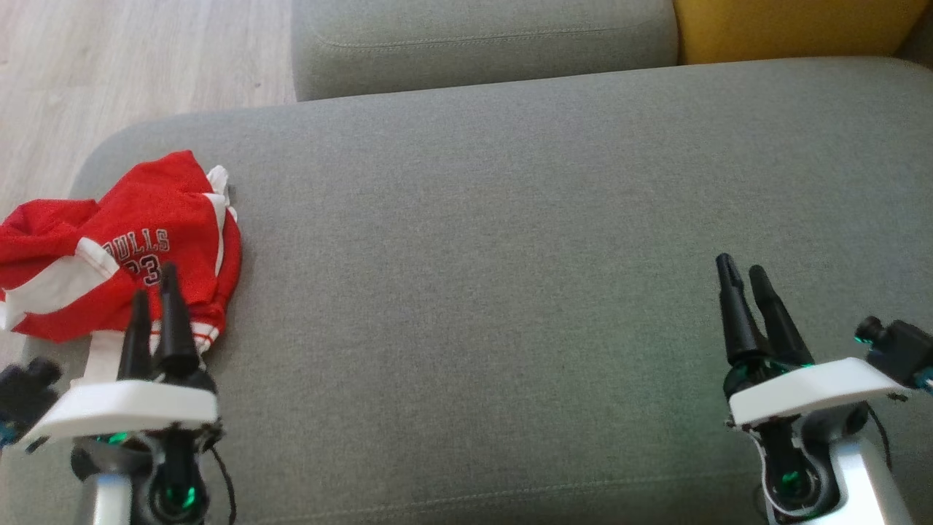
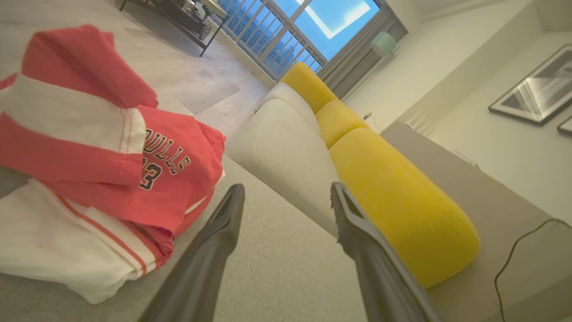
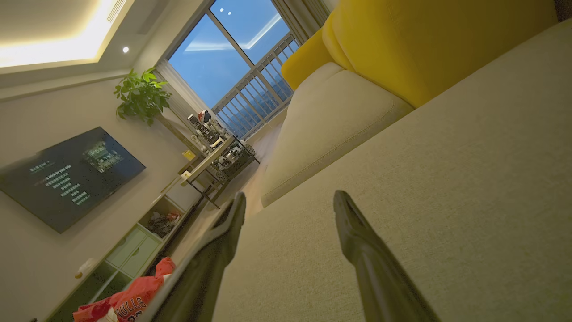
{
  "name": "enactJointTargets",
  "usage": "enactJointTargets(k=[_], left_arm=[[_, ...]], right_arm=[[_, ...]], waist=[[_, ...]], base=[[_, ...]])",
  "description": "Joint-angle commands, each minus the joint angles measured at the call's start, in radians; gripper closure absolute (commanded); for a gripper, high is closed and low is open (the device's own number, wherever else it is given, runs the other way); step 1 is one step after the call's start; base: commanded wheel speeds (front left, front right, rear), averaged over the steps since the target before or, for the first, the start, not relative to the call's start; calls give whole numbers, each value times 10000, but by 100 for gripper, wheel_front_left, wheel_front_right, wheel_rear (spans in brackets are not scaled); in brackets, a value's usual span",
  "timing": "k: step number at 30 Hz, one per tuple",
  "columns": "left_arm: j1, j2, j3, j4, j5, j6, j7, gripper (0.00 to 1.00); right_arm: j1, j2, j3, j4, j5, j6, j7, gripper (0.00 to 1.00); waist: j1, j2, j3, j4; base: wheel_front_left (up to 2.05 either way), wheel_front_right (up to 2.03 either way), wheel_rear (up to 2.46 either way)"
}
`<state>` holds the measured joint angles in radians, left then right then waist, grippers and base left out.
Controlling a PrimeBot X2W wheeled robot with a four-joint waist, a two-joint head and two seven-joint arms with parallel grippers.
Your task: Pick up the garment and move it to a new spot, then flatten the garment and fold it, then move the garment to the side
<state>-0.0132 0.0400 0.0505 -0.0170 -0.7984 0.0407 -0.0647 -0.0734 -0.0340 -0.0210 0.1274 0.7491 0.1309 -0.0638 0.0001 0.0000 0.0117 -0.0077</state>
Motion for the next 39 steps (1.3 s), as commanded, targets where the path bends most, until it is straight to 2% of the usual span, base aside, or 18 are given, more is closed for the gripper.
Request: enactJointTargets(k=[1, 12, 19, 32, 39], left_arm=[[-442, 315, 10, -520, 488, 145, -140, 0], [-322, 1574, -1815, -167, 2526, 1767, -461, 0], [-489, 2233, -2876, 145, 3399, 2674, -666, 0], [-832, 2948, -4369, 182, 4543, 3818, -1018, 0], [-1017, 3306, -5137, 293, 5283, 4212, -1222, 0]], right_arm=[[-614, -101, 176, -463, -421, -1, -137, 0], [-629, -112, 463, -642, -2312, -1, -460, 0], [-619, -118, 364, -842, -3475, -1, -667, 0], [-503, -130, 436, -927, -5048, -1, -1021, 0], [-498, -137, 507, -827, -5769, -1, -1227, 0]], waist=[[-1, 0, 3, -15], [-1, 0, -5, -119], [-1, 0, -7, -210], [-1, 0, 12, -271], [-1, 0, 36, -273]], base=[[0, 0, 0], [0, 0, 0], [0, 0, 0], [0, 0, 0], [0, 0, 0]])
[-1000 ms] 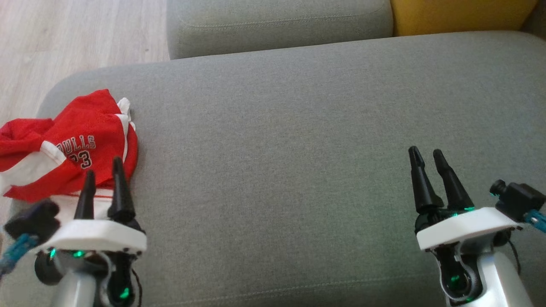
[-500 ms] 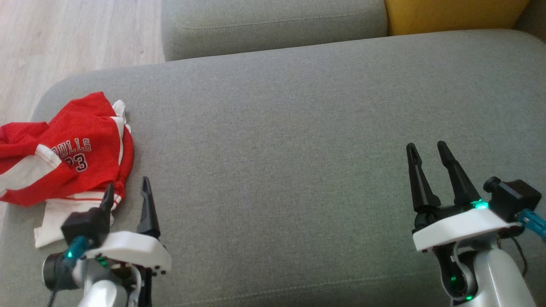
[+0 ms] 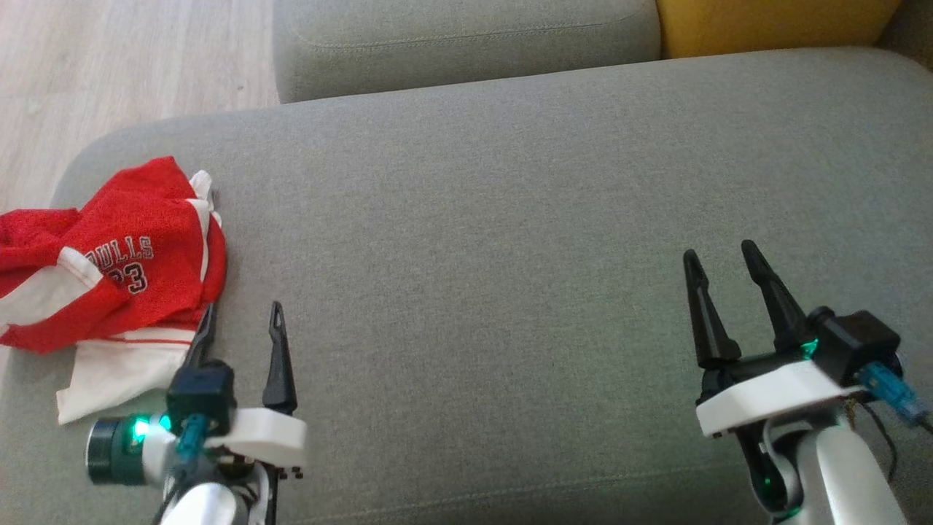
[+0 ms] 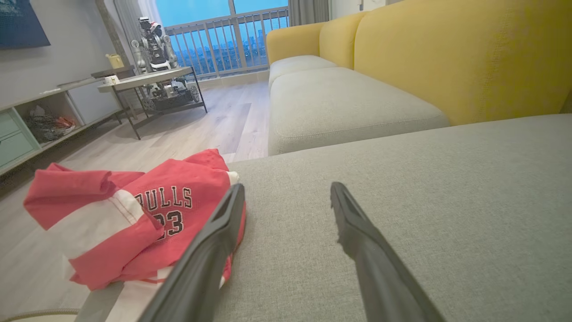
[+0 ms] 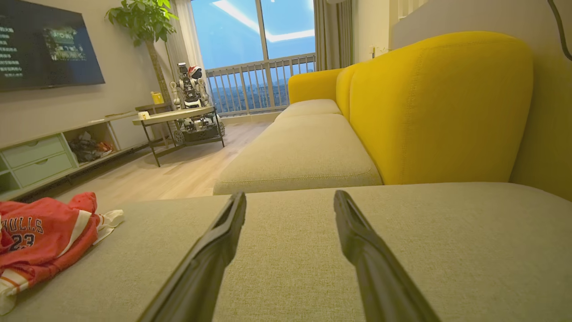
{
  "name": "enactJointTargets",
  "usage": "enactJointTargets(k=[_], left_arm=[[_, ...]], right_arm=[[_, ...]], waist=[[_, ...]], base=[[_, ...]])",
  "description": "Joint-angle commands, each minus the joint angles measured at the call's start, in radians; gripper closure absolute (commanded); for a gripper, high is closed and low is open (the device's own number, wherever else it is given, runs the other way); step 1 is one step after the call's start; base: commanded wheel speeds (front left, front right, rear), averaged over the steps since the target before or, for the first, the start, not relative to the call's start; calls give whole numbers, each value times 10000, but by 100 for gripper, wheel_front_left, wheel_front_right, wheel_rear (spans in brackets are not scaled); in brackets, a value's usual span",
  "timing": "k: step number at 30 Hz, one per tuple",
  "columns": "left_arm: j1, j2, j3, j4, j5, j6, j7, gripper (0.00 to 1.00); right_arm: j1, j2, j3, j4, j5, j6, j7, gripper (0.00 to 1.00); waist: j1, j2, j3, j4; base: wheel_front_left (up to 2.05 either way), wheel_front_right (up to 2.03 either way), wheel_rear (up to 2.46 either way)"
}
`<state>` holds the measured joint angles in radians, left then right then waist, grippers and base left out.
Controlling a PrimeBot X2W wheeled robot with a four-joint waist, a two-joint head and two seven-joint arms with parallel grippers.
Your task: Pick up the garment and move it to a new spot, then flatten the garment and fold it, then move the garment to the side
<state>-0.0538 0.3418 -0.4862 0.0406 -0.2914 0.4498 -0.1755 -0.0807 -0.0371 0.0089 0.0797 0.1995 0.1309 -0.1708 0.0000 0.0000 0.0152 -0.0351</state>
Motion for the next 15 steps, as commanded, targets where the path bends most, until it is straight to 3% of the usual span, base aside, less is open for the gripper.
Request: enactJointTargets(k=[1, 7, 15], left_arm=[[-640, 306, 161, -269, 288, 197, -143, 0], [-750, 414, -124, -439, 584, 555, -319, 0], [-616, 442, -200, -796, 699, 474, -554, 0]], right_arm=[[-426, -107, 241, -352, -405, -1, -186, 0], [-422, -113, 304, -282, -411, -1, -363, 0], [-565, -121, 201, 263, -209, -2, -599, 0]], waist=[[0, 0, 1, -2], [0, 0, 42, -36], [0, 0, 86, -71]], base=[[0, 0, 0], [0, 0, 0], [0, 0, 0]])
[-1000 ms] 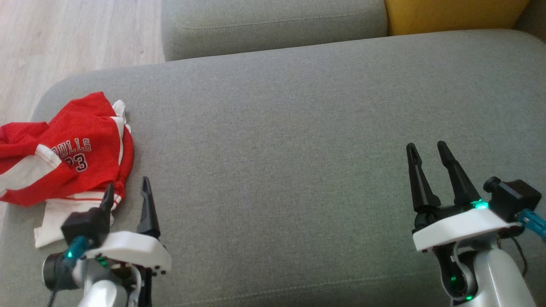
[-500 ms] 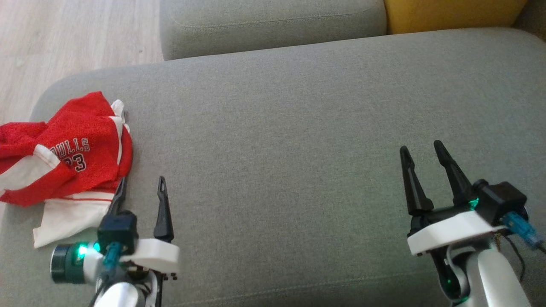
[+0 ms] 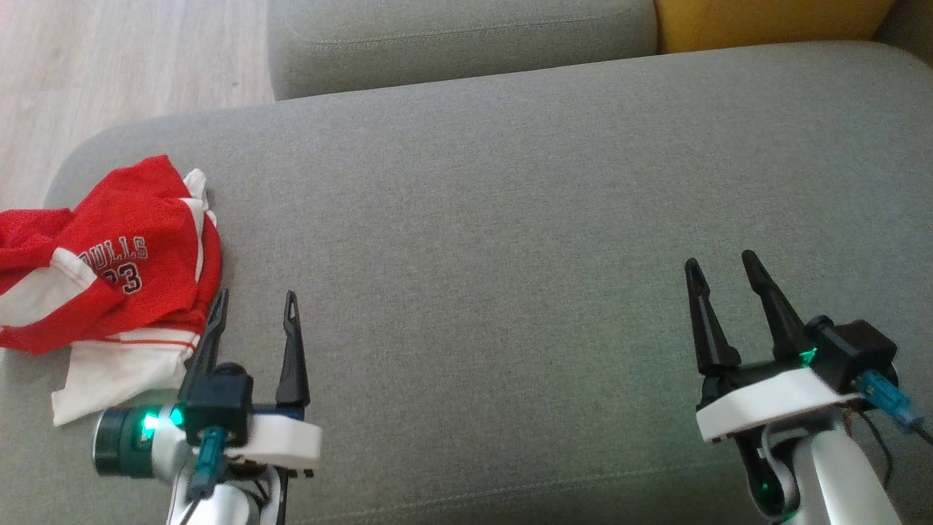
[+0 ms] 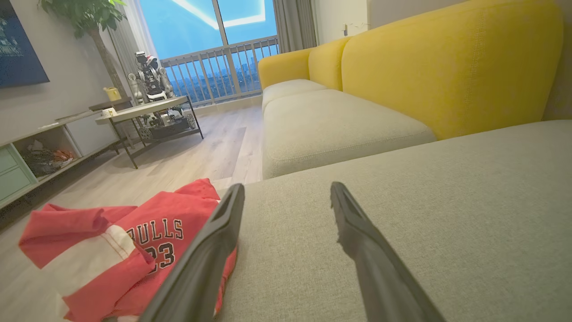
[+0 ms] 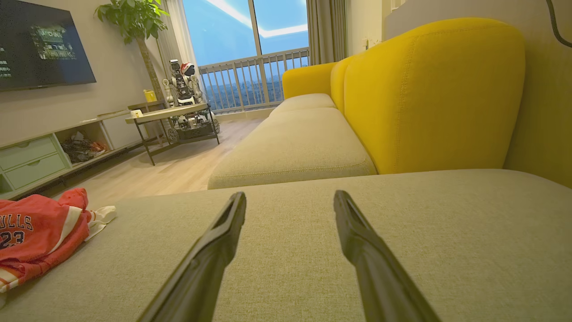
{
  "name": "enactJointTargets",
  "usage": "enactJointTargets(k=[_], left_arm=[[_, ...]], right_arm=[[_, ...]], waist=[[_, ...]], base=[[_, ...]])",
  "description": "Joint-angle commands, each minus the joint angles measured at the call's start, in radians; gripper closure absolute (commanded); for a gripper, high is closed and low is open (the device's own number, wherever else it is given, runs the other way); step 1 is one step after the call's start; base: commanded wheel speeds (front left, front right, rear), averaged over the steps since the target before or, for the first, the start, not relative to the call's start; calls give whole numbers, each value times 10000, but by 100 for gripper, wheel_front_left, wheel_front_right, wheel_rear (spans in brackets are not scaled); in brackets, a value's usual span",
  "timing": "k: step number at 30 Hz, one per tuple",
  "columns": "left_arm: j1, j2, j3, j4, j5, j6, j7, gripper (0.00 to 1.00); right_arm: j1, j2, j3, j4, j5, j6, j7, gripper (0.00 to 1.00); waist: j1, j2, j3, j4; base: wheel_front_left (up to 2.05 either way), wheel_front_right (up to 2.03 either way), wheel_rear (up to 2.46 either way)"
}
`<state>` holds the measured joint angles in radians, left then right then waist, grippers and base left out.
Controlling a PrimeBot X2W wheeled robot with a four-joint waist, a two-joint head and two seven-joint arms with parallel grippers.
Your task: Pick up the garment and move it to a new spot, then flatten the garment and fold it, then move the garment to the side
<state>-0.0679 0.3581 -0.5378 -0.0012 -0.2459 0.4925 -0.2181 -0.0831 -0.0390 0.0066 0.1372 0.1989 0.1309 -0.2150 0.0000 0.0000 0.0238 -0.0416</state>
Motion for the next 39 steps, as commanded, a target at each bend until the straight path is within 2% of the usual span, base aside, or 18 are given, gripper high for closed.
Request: enactJointTargets(k=[1, 10, 19, 22, 26, 28, 33, 39], left_arm=[[-454, 303, 307, -376, 366, 37, -157, 0], [-258, 218, 343, -276, 1307, -17, -420, 0], [-88, -91, 714, -80, 1391, -348, -437, 0], [20, -269, 924, 4, 1168, -602, -437, 0], [229, -729, 1475, 142, 404, -1111, -437, 0], [311, -922, 1811, 241, 122, -1376, -437, 0], [414, -1210, 2332, 438, 353, -1926, -437, 0], [500, -1597, 2772, 637, 501, -2262, -437, 0]], right_arm=[[-559, -103, 228, -252, -276, -2, -186, 0], [-765, -111, 329, -206, -1311, -2, -451, 0], [-760, -112, 290, -177, -1257, -2, -467, 0], [-759, -112, 291, -160, -1222, -2, -467, 0], [-736, -112, 273, -29, -857, -2, -467, 0], [-761, -112, 312, -39, -1025, -2, -467, 0], [-729, -112, 283, -31, -1052, -2, -467, 0], [-726, -112, 262, -17, -983, -2, -467, 0]], waist=[[0, 0, 4, -14], [0, 0, 15, -73], [0, 0, -42, -71], [0, 0, -56, -72], [0, 0, -73, -58], [0, 0, -80, -59], [0, 0, -84, -54], [0, 0, -76, -15]], base=[[0, 0, 0], [0, 0, 0], [0, 0, 0], [0, 0, 0], [0, 0, 0], [0, 0, 0], [0, 0, 0], [0, 0, 0]])
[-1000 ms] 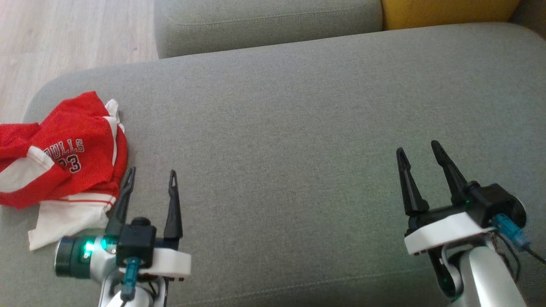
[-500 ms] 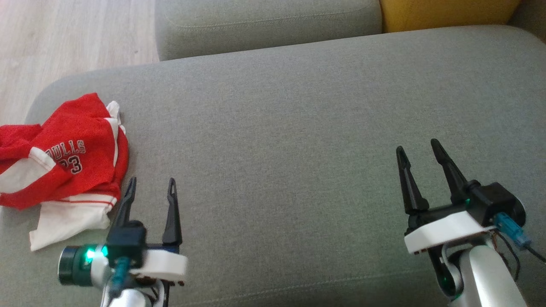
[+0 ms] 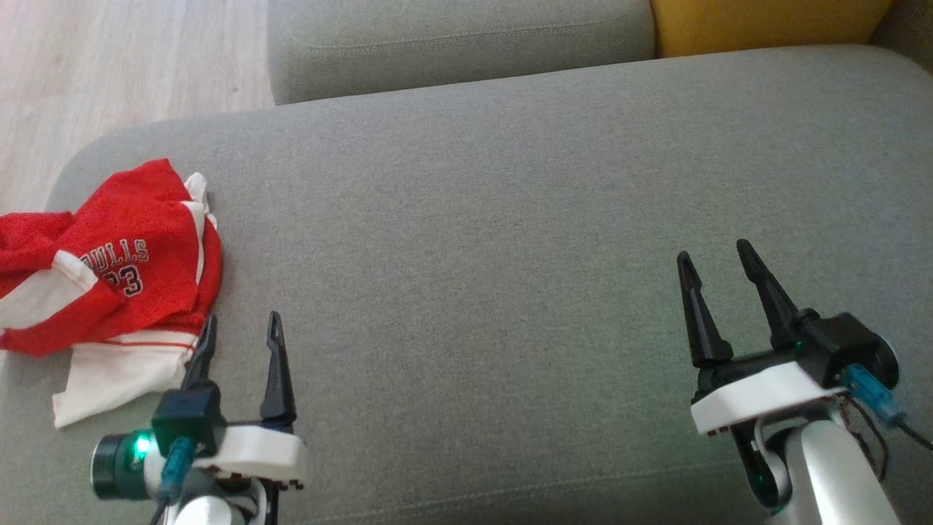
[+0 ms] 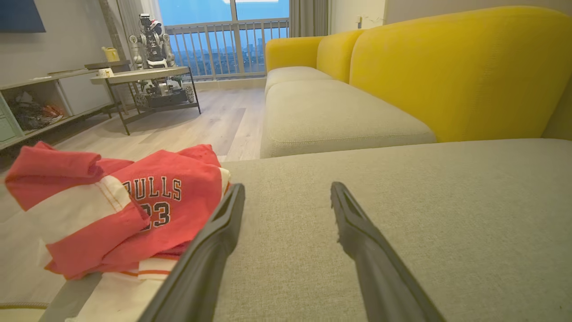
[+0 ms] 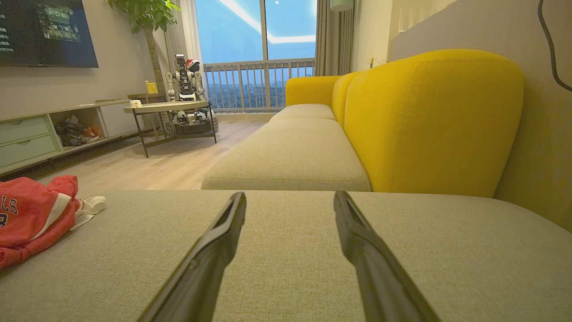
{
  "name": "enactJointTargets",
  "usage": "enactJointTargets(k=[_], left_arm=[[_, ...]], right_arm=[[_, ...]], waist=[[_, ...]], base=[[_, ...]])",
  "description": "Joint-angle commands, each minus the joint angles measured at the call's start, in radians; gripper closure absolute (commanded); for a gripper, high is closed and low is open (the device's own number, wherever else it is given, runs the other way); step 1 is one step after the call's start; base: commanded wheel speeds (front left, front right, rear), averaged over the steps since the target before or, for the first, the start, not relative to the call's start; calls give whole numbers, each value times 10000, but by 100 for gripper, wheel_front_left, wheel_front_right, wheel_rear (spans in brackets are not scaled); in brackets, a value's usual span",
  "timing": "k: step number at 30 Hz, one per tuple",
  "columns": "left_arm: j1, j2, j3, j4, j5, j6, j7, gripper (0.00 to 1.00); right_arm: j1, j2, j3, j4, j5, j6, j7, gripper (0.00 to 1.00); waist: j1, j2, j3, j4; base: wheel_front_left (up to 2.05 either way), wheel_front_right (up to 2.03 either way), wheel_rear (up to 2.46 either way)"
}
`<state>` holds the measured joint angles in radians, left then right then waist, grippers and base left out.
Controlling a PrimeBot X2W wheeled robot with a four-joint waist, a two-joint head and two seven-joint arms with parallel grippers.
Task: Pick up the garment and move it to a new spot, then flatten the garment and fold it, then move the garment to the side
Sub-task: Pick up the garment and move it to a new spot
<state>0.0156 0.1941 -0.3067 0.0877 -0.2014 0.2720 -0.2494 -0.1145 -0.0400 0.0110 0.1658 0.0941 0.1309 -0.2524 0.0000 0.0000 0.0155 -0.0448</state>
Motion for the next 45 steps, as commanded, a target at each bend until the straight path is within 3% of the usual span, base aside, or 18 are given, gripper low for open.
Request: enactJointTargets(k=[1, 8, 15, 21, 34, 45], left_arm=[[-335, -3, 516, -224, 94, -129, -124, 0], [-367, -229, 841, -17, 413, -524, -124, 0], [-354, -336, 1160, 142, 674, -794, -124, 0], [-255, -425, 1453, 241, 878, -666, -124, 0], [-120, -518, 1611, 301, 1253, -829, -124, 0], [26, -666, 1901, 297, 1123, -914, -124, 0]], right_arm=[[-410, -102, 209, -305, 71, -2, -93, 0], [-351, -102, 264, -358, 68, -2, -93, 0], [-275, -102, 411, -412, 68, -2, -93, 0], [-258, -102, 558, -429, 127, -2, -93, 0], [-139, -102, 957, -382, 283, -2, -93, 0], [-148, -102, 1127, -311, 378, -2, -93, 0]], waist=[[0, 0, 11, 36], [0, 0, 4, 470], [0, 0, -47, 1375], [0, 0, -34, 2096], [0, 0, -111, 3905], [0, 0, -212, 4486]], base=[[0, 0, 0], [0, 0, 0], [0, 0, 0], [0, 0, 0], [0, 0, 0], [0, 0, 0]])
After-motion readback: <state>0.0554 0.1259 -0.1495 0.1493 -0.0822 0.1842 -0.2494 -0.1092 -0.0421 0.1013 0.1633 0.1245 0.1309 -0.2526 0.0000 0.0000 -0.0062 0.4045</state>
